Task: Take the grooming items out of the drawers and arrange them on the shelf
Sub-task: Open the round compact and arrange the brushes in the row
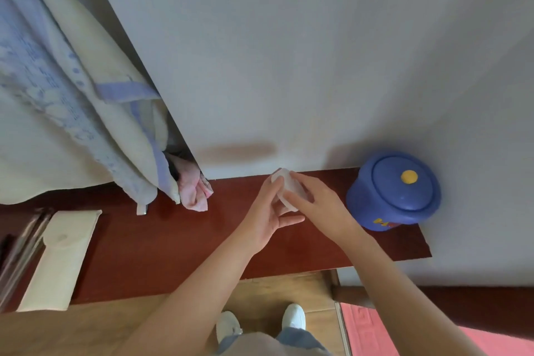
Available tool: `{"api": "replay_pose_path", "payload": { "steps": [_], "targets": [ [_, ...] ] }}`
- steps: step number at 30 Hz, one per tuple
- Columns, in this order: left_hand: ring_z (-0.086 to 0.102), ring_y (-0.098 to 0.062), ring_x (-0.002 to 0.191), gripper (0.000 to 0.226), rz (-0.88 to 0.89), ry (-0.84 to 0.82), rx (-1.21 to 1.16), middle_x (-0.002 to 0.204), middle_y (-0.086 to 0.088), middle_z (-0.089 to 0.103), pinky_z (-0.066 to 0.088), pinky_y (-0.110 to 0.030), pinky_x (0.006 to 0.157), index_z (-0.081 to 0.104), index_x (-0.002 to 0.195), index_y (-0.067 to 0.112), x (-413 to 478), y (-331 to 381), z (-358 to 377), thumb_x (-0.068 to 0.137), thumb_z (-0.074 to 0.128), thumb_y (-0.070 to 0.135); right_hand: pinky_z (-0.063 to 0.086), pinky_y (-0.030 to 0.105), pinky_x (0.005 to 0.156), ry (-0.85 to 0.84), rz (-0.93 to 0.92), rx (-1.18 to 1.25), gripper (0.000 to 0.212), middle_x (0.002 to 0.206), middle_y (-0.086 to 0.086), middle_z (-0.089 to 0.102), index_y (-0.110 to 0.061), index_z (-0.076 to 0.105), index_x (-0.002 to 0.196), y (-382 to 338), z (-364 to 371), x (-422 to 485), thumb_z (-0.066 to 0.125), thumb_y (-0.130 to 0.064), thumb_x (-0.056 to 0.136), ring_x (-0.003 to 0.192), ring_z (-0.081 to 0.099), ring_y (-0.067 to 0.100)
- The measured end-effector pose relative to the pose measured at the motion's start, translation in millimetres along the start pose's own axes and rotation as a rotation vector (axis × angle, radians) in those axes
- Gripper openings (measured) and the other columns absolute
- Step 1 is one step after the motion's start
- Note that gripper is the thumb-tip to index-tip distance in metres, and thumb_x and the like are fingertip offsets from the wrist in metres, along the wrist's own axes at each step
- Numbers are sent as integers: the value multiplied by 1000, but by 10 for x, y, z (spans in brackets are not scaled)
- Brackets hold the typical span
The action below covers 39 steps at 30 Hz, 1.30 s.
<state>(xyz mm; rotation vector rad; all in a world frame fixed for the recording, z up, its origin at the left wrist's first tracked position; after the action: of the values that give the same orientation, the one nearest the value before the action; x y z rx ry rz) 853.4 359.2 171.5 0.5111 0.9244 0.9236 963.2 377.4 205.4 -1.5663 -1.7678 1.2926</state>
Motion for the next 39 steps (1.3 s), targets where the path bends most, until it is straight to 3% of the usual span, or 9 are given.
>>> {"api": "replay_pose_path", "payload": {
  "steps": [7,10,12,14,16,19,25,34,39],
  "targets": [
    [56,-35,119,69,-88,-86,-128,136,-24,48,52,-43,92,39,138,15,-85,84,88,86,43,60,42,8,72,-69,-158,-187,55,130,-13,51,-32,46,134,-186,-172,-118,61,-17,83,81,55,-2],
    [54,-33,115,73,-91,-106,-123,133,-25,47,54,-37,83,40,138,14,-97,97,121,85,41,63,45,23,92,-16,-232,-282,52,124,-14,56,-30,52,129,-312,-170,-152,60,-16,79,102,52,-3],
    [53,-31,112,70,-79,-108,-74,128,-22,49,55,-35,79,43,137,16,-102,114,148,84,42,62,38,20,103,2,-264,-289,54,129,-6,58,-24,51,131,-380,-163,-148,62,-17,79,119,47,2],
    [57,-26,110,61,-33,-127,-12,128,-19,52,55,-33,76,43,136,19,-107,137,188,86,46,54,33,16,105,-37,-204,-196,65,144,-6,45,-36,40,139,-378,-141,-150,65,-26,79,129,40,1],
    [63,-21,103,53,33,-144,-15,125,-12,54,55,-33,73,41,136,23,-108,174,218,88,53,41,39,29,106,-55,-169,-106,75,149,-14,34,-54,28,137,-343,-136,-136,67,-37,75,134,36,4],
    [64,-28,98,50,119,-159,0,118,-13,59,53,-38,74,44,131,25,-115,260,234,84,61,27,51,32,95,-37,-160,-20,80,136,-14,45,-56,31,135,-277,-170,-128,75,-31,73,122,47,2],
    [61,-29,105,50,152,-164,22,118,-12,59,53,-42,75,50,125,24,-95,282,266,77,65,22,48,9,81,16,-154,-27,88,134,-15,43,-42,28,140,-191,-209,-124,80,-32,70,111,48,-11],
    [67,-20,101,44,39,-127,110,121,-8,60,56,-36,74,44,132,27,-52,192,345,92,48,44,45,35,98,-6,-59,-143,68,133,-7,52,-39,29,143,-211,-266,-114,56,-41,81,116,51,11],
    [67,-16,97,46,47,-144,52,108,0,67,55,-38,78,50,128,27,-46,133,322,85,60,38,54,34,78,-97,24,-376,71,97,2,67,-40,16,145,-223,-256,-79,46,-37,80,83,63,18]
  ]
}}
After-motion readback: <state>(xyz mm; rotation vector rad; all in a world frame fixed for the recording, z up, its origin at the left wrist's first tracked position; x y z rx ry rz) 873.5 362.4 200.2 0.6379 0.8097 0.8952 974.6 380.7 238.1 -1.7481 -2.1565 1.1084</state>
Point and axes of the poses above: each hand's wrist, its own x-axis towards the middle knuckle, its own z-axis out of the palm, y = z × x, the point moved 6 cm from there along x, towards the middle knuckle
